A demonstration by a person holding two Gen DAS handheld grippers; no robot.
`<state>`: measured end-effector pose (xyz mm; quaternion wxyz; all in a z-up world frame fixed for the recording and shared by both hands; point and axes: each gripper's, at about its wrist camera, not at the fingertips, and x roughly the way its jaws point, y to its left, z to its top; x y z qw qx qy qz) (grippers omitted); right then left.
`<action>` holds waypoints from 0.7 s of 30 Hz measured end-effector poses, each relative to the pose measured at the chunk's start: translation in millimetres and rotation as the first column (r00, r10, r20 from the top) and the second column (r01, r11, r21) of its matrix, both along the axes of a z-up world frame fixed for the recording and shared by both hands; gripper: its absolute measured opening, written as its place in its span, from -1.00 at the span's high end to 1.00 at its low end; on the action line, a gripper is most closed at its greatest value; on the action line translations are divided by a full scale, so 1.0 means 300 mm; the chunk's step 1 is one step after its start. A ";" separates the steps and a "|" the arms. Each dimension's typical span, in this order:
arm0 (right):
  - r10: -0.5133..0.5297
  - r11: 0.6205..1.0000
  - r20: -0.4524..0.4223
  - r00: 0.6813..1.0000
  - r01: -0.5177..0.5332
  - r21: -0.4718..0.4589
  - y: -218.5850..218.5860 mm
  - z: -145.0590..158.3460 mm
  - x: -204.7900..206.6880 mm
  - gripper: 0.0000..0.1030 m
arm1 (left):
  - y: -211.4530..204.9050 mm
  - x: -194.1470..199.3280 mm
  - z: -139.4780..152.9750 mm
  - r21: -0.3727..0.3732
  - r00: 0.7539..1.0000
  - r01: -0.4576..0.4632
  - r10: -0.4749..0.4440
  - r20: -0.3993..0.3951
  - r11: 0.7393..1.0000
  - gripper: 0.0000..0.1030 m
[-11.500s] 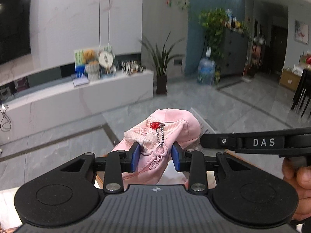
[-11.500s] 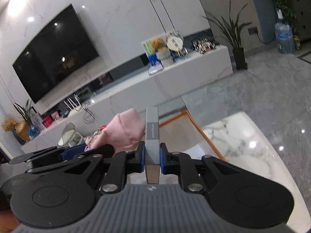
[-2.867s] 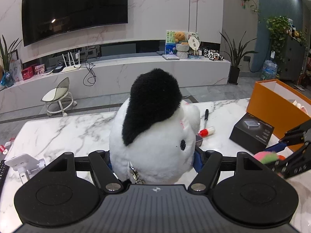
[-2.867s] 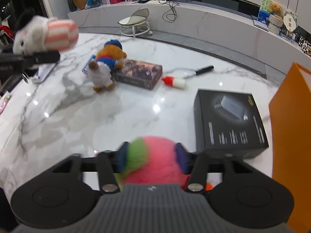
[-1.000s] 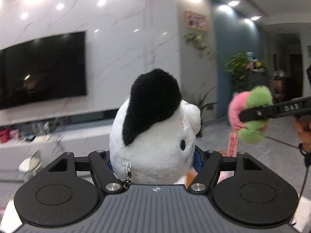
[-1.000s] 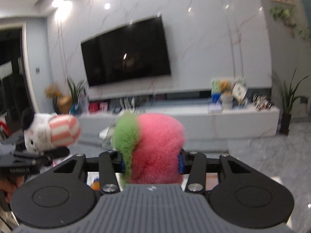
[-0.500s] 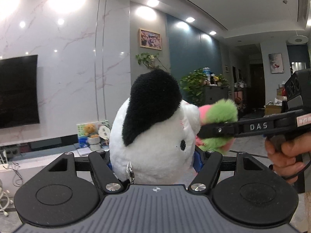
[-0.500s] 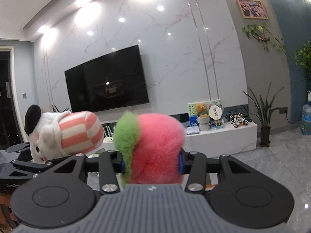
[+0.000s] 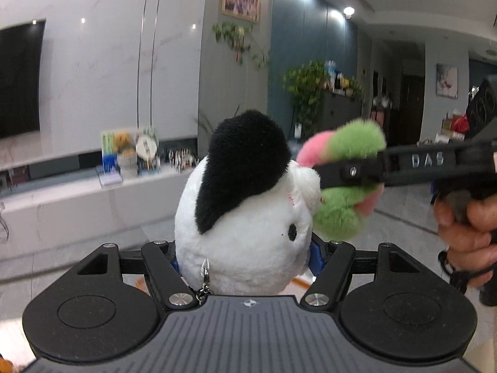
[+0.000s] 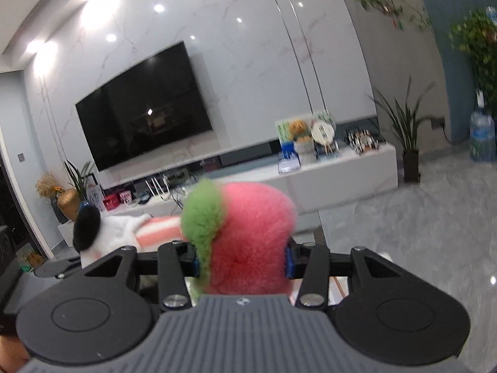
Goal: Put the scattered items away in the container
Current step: 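Carry the plush dog and pompom over the orange box with both tools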
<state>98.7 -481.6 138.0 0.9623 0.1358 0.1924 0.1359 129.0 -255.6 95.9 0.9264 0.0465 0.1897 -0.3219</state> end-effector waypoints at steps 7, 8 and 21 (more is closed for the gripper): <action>0.009 1.000 -0.132 0.991 -0.012 -0.017 -0.032 -0.126 0.075 0.06 | -0.036 0.052 -0.150 0.072 0.994 -0.014 0.022 -0.112 0.997 -0.57; 0.010 1.000 -0.146 0.989 -0.013 -0.017 -0.035 -0.141 0.086 0.06 | -0.034 0.056 -0.170 0.080 0.992 -0.013 0.023 -0.125 0.997 -0.57; 0.015 0.999 -0.330 0.944 -0.031 -0.044 -0.057 -0.336 0.188 0.05 | -0.075 0.071 -0.345 0.185 0.971 0.005 0.039 -0.237 0.983 -0.57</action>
